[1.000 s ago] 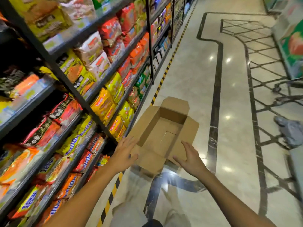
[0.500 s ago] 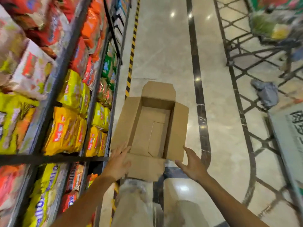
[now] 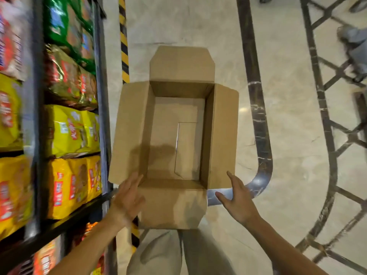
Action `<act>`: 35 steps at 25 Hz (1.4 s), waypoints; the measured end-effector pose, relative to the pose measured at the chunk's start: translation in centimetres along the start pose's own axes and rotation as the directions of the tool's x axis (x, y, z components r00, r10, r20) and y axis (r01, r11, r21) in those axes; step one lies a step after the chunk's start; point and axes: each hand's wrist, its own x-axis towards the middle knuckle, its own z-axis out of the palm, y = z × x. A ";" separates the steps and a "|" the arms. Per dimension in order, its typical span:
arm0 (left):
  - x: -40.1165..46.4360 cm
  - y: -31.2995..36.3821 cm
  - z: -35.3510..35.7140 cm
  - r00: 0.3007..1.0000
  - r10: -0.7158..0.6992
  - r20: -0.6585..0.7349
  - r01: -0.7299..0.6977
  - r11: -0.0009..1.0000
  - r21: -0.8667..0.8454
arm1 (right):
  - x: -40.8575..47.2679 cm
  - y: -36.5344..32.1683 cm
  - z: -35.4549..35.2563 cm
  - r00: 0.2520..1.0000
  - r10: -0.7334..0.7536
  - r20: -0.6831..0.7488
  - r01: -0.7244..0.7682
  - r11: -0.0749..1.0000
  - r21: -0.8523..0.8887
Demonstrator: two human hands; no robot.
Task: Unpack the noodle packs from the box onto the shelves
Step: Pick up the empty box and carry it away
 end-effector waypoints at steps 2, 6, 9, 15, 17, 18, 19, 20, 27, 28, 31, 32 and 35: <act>3.5 -2.5 3.0 0.999 -0.026 -0.019 0.026 0.999 0.028 | 3.6 2.4 2.8 1.000 0.000 0.005 0.001 1.000 -0.023; 9.3 -6.9 7.9 0.996 -0.079 -0.042 0.084 0.989 0.119 | 9.7 6.2 8.6 0.999 -0.047 -0.005 0.046 0.991 -0.125; 12.4 -10.2 10.2 0.982 -0.109 -0.157 0.128 0.985 0.119 | 13.4 8.1 12.5 0.997 -0.030 -0.069 0.022 0.993 -0.120; 15.5 -14.3 13.5 0.932 -0.254 -0.259 0.259 0.966 -0.015 | 18.1 10.8 18.6 0.954 0.138 -0.267 -0.117 0.989 0.091; 15.6 -14.6 14.3 0.939 -0.242 -0.244 0.232 0.970 -0.070 | 18.8 10.9 19.7 0.941 0.183 -0.284 -0.136 0.975 0.177; 15.7 -14.6 14.7 0.939 -0.246 -0.240 0.227 0.968 -0.104 | 19.0 11.0 20.1 0.938 0.202 -0.283 -0.144 0.966 0.214; 15.7 -14.6 14.9 0.937 -0.248 -0.245 0.222 0.967 -0.128 | 19.2 11.1 20.4 0.936 0.213 -0.281 -0.143 0.957 0.251; 15.7 -14.5 15.1 0.934 -0.242 -0.264 0.211 0.967 -0.142 | 19.2 11.3 20.6 0.936 0.217 -0.278 -0.138 0.951 0.278; 15.6 -13.5 14.2 0.937 -0.266 -0.226 0.203 0.942 -0.268 | 18.7 12.3 20.3 0.967 0.135 -0.218 -0.055 0.939 0.340; 15.3 -13.1 13.7 0.937 -0.267 -0.225 0.202 0.940 -0.275 | 18.4 11.9 20.0 0.967 0.130 -0.220 -0.048 0.937 0.346; 14.1 -11.4 12.2 0.921 -0.271 -0.279 0.189 0.939 -0.289 | 17.3 10.4 18.5 0.963 0.124 -0.239 -0.028 0.928 0.371; 13.9 -10.9 11.7 0.916 -0.276 -0.293 0.188 0.937 -0.293 | 17.0 9.9 17.9 0.963 0.126 -0.237 -0.028 0.926 0.377; 13.1 -9.6 9.3 0.910 -0.290 -0.296 0.166 0.910 -0.381 | 15.9 7.4 14.9 0.968 0.121 -0.220 -0.023 0.915 0.403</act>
